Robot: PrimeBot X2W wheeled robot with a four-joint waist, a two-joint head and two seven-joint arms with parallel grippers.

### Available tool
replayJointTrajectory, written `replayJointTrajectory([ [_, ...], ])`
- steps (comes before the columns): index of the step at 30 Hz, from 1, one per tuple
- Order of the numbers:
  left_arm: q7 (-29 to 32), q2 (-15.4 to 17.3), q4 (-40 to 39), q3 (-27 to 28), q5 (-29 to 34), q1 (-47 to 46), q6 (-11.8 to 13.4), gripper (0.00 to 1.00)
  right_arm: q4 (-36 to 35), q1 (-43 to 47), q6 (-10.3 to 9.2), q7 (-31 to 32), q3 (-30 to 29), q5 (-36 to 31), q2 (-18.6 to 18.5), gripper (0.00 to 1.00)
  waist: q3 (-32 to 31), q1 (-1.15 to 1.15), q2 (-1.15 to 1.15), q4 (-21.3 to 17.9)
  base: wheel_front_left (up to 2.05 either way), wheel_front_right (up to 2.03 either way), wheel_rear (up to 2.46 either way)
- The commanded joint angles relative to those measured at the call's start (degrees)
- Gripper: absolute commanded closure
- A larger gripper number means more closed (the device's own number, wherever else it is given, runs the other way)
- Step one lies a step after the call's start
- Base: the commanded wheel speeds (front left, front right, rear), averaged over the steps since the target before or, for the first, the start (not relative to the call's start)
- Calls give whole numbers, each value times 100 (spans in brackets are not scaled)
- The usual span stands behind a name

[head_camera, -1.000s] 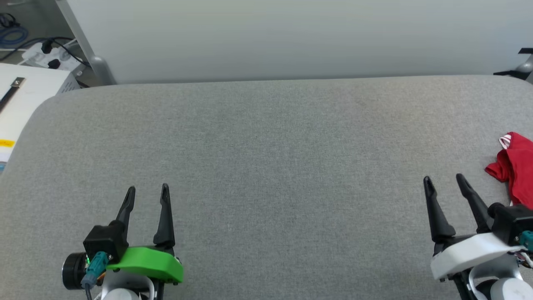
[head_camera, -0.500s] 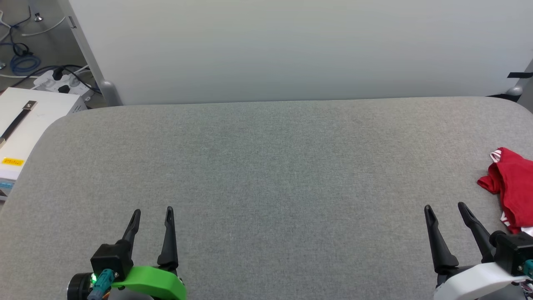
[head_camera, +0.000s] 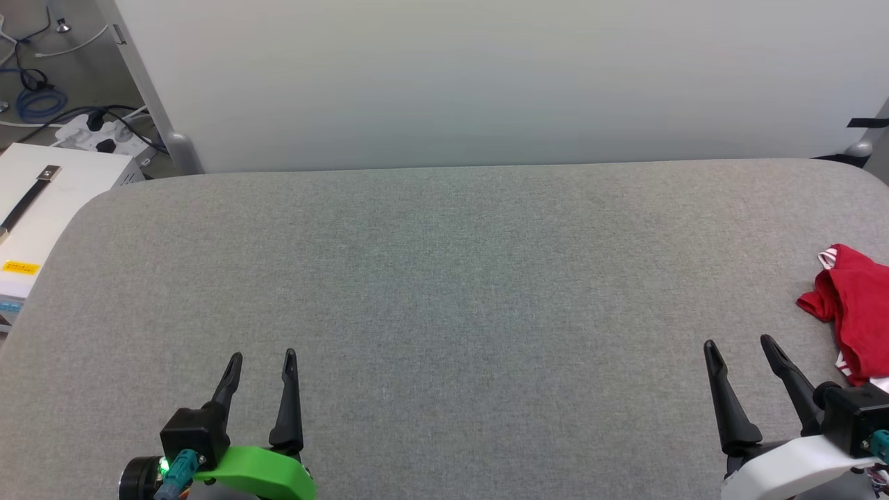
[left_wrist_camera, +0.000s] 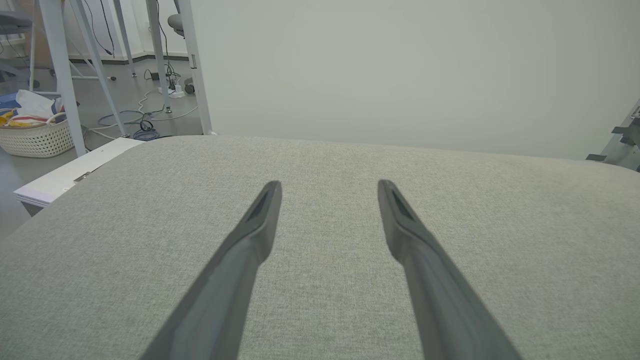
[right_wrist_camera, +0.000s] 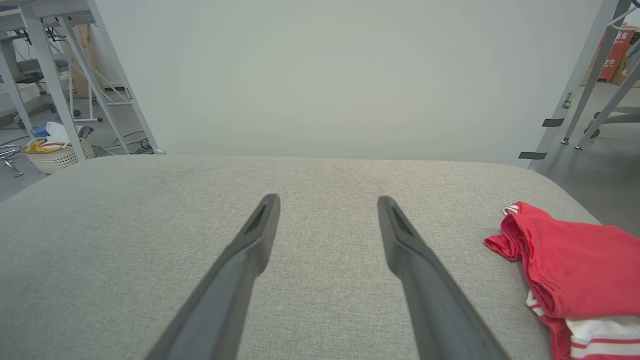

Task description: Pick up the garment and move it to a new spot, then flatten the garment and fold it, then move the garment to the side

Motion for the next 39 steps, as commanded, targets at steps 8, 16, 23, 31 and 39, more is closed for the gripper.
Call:
replayJointTrajectory([
  [8,12,4,1,-17,1,-3,3,100,-7,-3,0,-1,15,5,46,100,14,0,0,-22,0,0,0],
  [16,93,-33,-46,22,89,-16,-7,100,75,-61,0,-19,18,-52,57,100,20,0,0,-17,0,0,0],
  [23,175,-70,-94,62,179,-29,-17,100,158,-120,-1,-37,20,-110,68,100,26,0,0,-11,0,0,0],
  [31,266,-111,-149,106,280,-44,-29,100,251,-186,-1,-58,22,-175,81,100,32,0,0,-6,0,0,0],
  [39,358,-151,-203,151,381,-58,-40,100,344,-253,-1,-79,25,-240,93,100,38,0,0,0,0,0,0],
])
